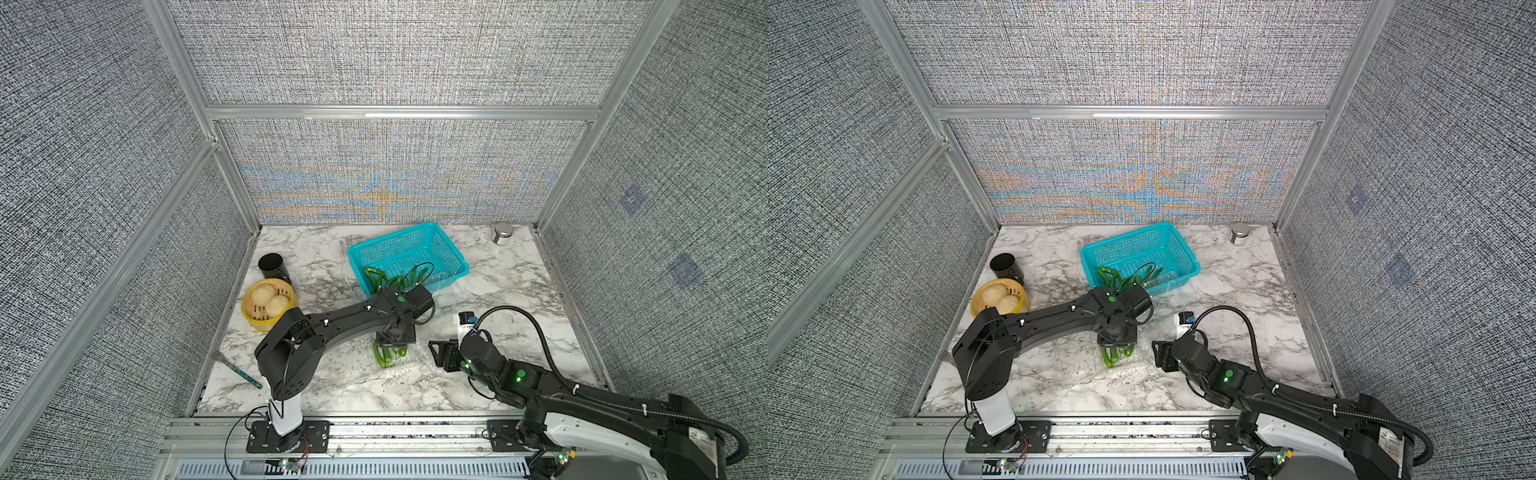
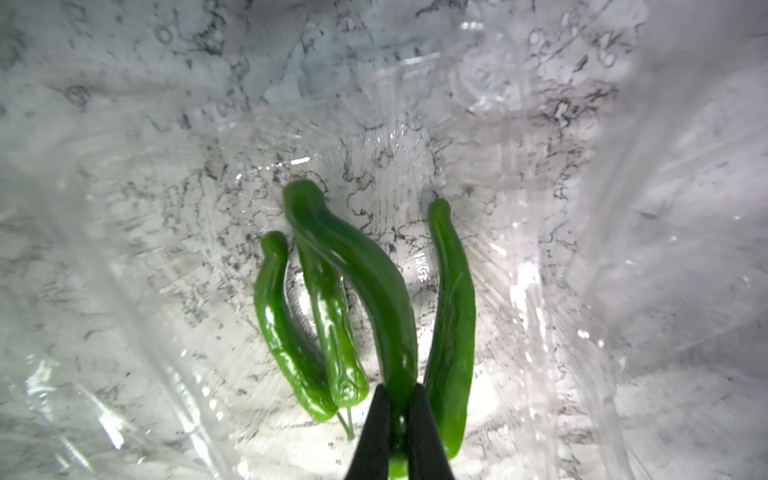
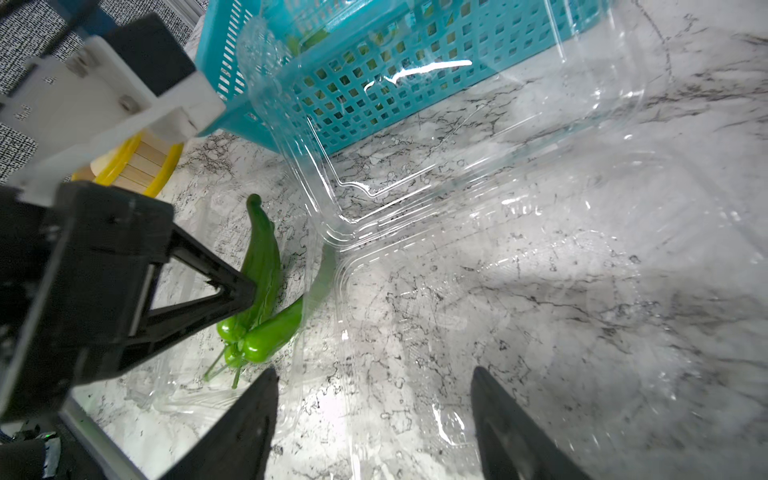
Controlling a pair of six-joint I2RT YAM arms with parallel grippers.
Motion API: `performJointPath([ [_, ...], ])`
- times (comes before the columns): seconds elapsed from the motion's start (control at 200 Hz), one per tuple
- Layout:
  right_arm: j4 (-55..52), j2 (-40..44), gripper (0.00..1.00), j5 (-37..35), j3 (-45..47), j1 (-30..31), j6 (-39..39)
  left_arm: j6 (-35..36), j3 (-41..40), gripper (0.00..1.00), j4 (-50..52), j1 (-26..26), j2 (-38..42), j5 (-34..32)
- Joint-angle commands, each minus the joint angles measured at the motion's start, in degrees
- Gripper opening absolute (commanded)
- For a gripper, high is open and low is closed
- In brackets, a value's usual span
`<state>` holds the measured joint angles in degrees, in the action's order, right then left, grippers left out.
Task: Take small green peppers out of containers
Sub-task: Pick up the green pepper from the packing box, then place the green pepper in the basket.
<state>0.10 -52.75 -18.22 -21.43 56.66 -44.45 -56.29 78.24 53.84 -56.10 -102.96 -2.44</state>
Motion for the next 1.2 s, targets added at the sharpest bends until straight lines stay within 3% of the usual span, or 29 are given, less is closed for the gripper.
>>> performJointPath([
  [0.0,0.51,0.19,0.73,-1.08,0.33,-0.02,-0.11,1.22,1.30,0.00,5.49,0.02,2.05,0.42],
  [0.21,1.38,-0.22,0.73,-0.95,0.43,-0.24,0.06,3.56,8.42,0.00,12.90,0.09,5.01,-1.71],
  [0.445,1.58,-0.94,0.73,-0.25,-0.70,-0.84,1.02,8.95,24.95,0.00,21.87,2.68,2.30,-3.33],
  [0.575,1.14,-0.75,0.73,-0.05,-1.41,-1.33,1.73,12.87,33.85,0.00,23.75,6.53,0.04,-4.61],
  [0.671,0.79,-0.60,0.73,0.45,-1.77,-1.78,2.16,16.65,38.04,0.00,20.43,9.68,-1.49,-5.28],
  [0.876,0.19,-0.46,0.73,1.27,-2.21,-2.35,2.35,22.30,36.69,0.00,3.83,15.94,-5.13,-1.80],
  [1.196,-2.08,1.48,0.73,1.04,-1.86,-2.61,1.82,21.33,39.02,0.00,-0.42,20.20,-22.62,1.00],
])
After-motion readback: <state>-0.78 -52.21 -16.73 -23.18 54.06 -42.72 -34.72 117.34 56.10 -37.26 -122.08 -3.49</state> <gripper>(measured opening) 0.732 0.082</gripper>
